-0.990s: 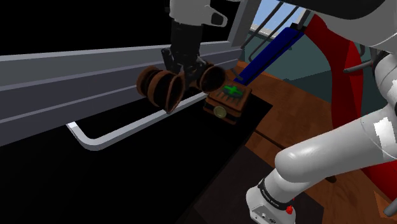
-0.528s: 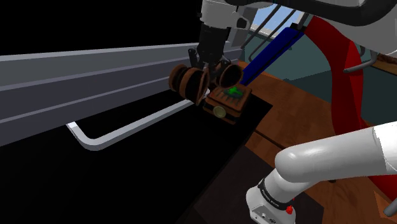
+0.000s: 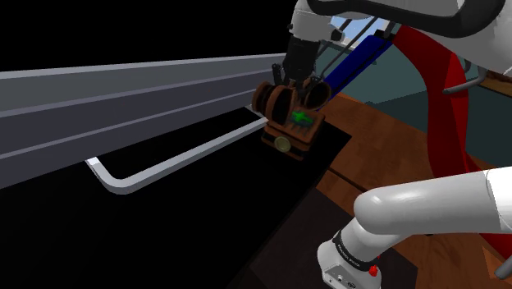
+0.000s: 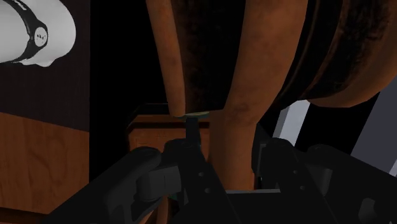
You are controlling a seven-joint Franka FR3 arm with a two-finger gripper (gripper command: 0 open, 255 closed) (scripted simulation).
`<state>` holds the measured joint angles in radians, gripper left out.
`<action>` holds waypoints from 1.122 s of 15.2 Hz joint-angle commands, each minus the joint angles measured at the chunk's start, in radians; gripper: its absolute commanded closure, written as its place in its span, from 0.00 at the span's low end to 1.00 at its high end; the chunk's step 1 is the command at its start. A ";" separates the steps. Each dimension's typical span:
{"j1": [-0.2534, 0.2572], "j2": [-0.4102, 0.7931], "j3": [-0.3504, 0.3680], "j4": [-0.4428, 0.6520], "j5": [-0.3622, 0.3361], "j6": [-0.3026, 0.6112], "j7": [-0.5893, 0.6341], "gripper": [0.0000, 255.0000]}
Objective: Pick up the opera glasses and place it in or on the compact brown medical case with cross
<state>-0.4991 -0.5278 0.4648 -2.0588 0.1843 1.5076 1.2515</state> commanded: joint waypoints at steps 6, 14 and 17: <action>-0.051 -0.006 -0.138 -0.041 -0.075 0.020 -0.178 1.00; -0.111 0.040 -0.256 -0.041 -0.151 0.062 -0.336 1.00; -0.110 0.034 -0.254 -0.087 -0.149 0.102 -0.335 1.00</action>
<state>-0.6086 -0.4921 0.2113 -2.1318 0.0356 1.5955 0.9179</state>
